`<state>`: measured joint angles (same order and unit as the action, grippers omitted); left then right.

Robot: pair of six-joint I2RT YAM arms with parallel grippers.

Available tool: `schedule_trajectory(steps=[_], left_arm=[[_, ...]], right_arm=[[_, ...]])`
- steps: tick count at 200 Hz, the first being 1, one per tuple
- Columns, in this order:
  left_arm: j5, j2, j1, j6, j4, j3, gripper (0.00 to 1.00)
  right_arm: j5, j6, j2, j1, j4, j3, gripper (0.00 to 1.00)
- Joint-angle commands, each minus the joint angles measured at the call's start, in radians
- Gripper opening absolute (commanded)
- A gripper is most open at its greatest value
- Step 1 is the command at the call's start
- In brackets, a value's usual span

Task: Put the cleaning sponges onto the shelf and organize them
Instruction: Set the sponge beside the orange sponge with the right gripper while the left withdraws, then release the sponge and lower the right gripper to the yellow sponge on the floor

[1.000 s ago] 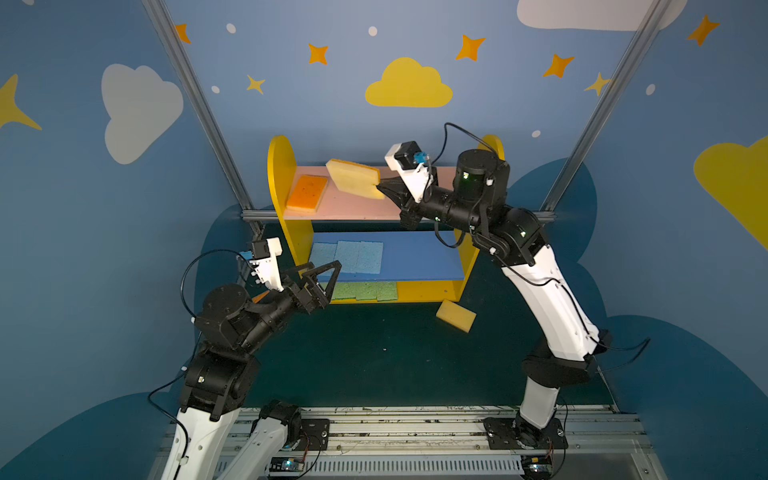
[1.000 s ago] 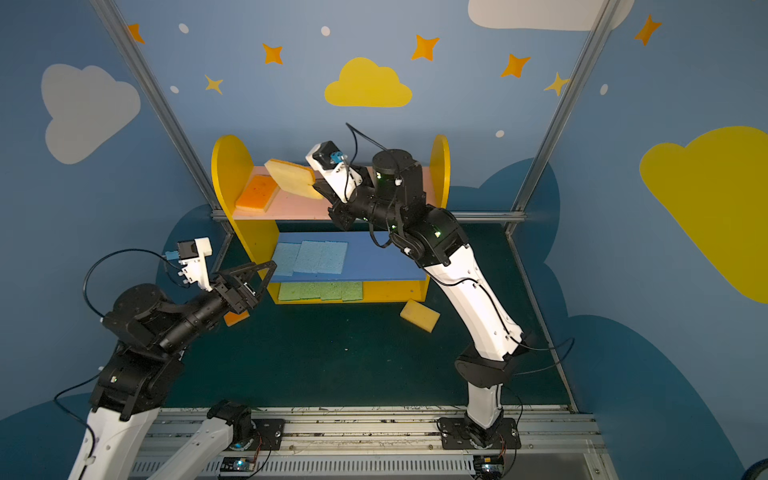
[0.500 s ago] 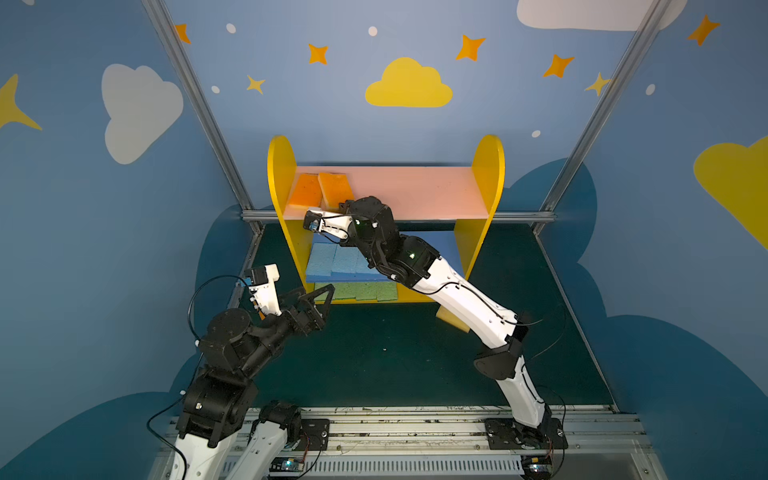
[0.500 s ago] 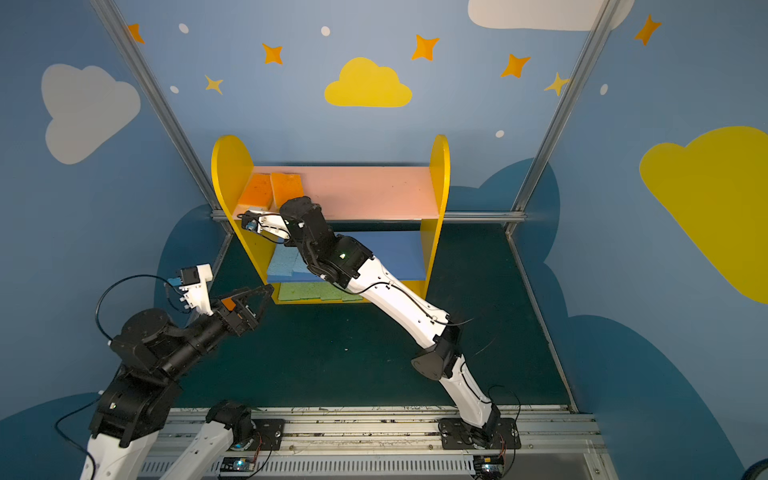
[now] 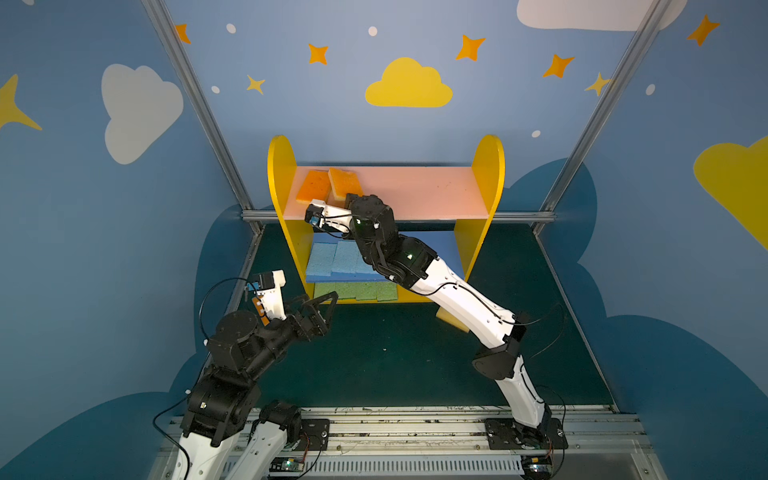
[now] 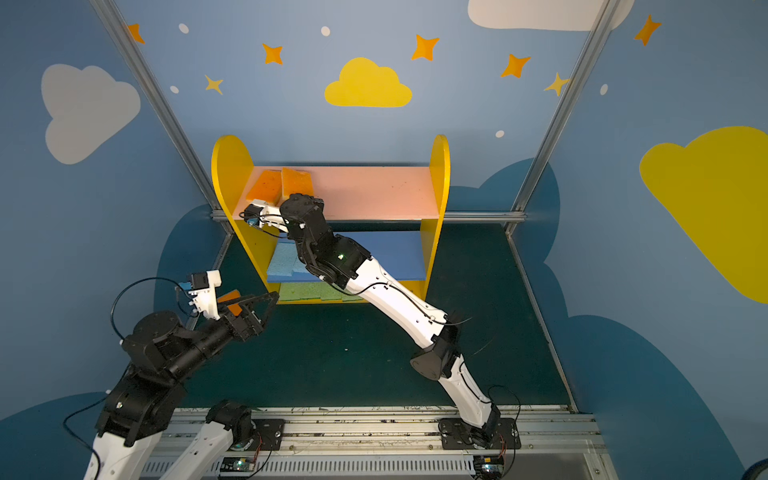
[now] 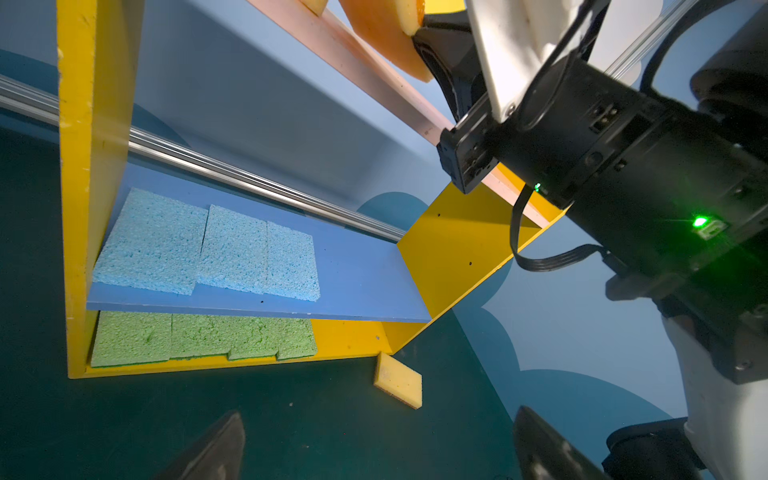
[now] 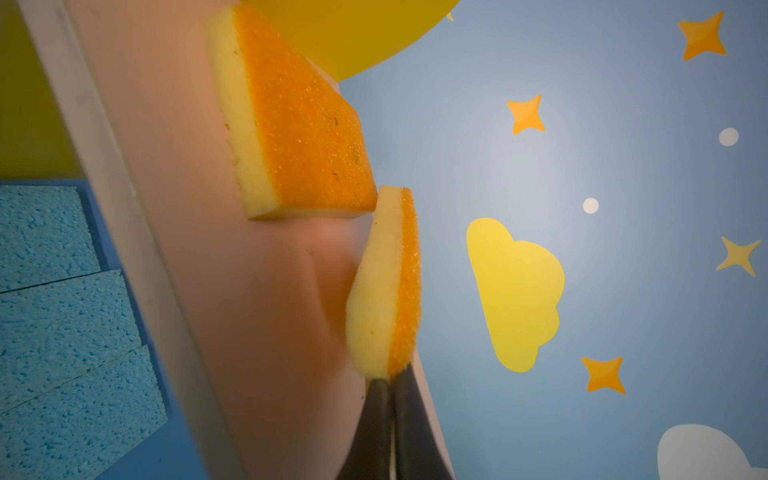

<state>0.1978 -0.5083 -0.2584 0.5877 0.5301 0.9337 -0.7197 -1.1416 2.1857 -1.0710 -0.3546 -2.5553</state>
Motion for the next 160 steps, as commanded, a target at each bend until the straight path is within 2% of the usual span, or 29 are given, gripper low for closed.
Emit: schedule_trajectory(steps=[1, 40, 68, 105, 160], left_arm=[[0.000, 0.007, -0.004, -0.008, -0.014, -0.009, 0.99], [0.002, 0.003, -0.004, -0.007, -0.018, -0.006, 0.99], [0.005, -0.001, -0.005, -0.007, -0.020, -0.007, 0.99], [0.008, -0.001, -0.008, -0.014, -0.007, 0.015, 0.99], [0.026, -0.011, -0.013, -0.025, 0.014, 0.052, 0.99]], right_arm=[[-0.047, 0.031, -0.026, 0.015, 0.024, -0.022, 0.00], [-0.070, 0.061, -0.038, 0.023, 0.013, -0.041, 0.00], [-0.075, -0.001, -0.027, 0.024, 0.029, -0.015, 0.00], [-0.024, -0.006, -0.005, 0.016, -0.063, -0.007, 0.00], [0.059, -0.038, 0.032, -0.016, -0.075, -0.016, 0.00]])
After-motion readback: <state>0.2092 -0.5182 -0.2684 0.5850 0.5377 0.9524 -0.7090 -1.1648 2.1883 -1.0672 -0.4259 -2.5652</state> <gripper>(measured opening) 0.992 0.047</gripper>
